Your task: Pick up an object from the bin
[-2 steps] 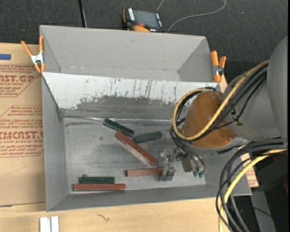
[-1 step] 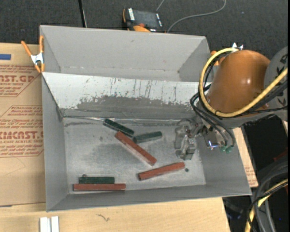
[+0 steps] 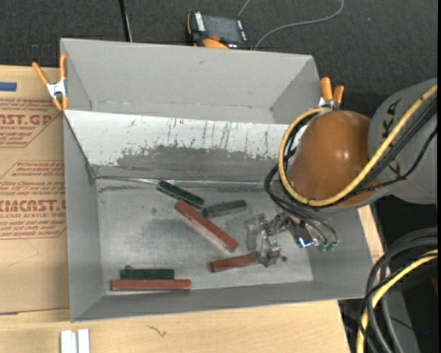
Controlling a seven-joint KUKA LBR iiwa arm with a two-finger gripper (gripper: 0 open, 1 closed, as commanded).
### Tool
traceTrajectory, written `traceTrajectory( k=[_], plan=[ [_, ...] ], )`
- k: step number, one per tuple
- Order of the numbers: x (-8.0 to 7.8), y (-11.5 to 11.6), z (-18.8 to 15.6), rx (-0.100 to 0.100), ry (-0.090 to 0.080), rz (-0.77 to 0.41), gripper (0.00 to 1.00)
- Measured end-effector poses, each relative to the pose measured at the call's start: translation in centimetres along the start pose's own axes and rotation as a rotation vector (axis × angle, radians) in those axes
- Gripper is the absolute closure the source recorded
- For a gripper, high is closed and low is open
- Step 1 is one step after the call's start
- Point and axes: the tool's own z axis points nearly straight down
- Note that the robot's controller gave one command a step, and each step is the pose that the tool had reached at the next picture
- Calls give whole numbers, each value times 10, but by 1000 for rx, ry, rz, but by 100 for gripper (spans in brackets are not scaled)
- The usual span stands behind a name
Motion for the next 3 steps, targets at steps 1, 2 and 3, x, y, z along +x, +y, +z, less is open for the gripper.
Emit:
traceTrajectory(
  k=[1, 2, 3],
  plan=[
    [2, -8, 8, 0, -3, 22, 100],
    [2, -8, 8, 1, -3, 22, 0],
    [-14, -27, 96, -2, 2, 7, 0]
  ],
)
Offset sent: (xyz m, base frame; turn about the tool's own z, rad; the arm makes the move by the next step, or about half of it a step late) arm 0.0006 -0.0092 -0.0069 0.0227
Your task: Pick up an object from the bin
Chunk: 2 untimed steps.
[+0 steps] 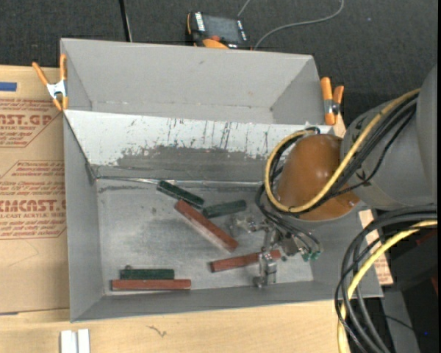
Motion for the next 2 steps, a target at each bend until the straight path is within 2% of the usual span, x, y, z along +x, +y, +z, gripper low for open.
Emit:
traceTrajectory(
  k=[1, 2],
  plan=[
    [-1, 0, -5, 2, -4, -1, 100],
    [-48, -37, -192, 8, -17, 78, 100]
  ],
)
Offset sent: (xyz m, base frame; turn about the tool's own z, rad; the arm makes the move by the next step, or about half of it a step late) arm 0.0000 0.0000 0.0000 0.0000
